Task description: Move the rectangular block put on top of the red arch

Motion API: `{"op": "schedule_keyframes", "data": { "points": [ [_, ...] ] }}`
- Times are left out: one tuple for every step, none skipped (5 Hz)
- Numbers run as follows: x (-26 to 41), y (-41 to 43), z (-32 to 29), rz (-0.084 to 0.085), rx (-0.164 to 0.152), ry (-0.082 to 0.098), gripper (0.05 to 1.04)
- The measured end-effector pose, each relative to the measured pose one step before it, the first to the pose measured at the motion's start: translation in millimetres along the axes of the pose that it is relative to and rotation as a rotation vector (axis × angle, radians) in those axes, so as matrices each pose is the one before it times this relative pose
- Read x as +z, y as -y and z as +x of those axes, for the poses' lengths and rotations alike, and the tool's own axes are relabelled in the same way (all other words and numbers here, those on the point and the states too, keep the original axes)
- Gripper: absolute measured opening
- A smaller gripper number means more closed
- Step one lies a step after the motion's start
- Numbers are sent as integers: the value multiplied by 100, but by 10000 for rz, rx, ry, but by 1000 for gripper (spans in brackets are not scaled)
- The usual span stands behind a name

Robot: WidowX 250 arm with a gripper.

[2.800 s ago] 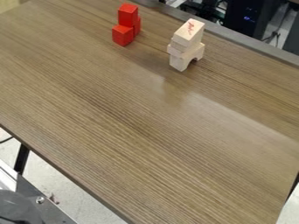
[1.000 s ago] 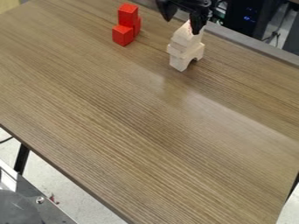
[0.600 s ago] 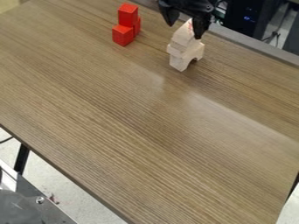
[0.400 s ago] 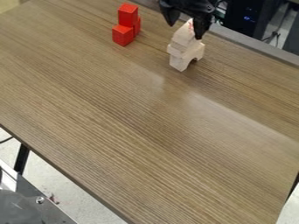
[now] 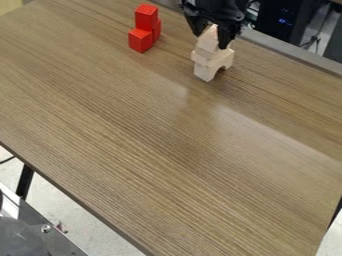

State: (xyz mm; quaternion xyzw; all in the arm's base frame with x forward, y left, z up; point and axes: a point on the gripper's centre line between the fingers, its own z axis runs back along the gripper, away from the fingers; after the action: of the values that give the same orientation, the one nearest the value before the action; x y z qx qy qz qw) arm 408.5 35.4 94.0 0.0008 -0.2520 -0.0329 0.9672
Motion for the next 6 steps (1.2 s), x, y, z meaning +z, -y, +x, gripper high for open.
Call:
{"op": "schedule_keyframes", "data": {
  "points": [
    [0, 14, 54, -9, 56, 34, 533],
    [22, 101, 85, -66, 38, 33, 532],
    [14, -148, -44, -159, 206, 31, 532],
    [148, -448, 258, 52, 110, 97, 532],
    [717, -2198, 1031, 352, 572, 372, 532],
    [592, -2691, 619, 477, 510, 262, 532]
  ]
}}
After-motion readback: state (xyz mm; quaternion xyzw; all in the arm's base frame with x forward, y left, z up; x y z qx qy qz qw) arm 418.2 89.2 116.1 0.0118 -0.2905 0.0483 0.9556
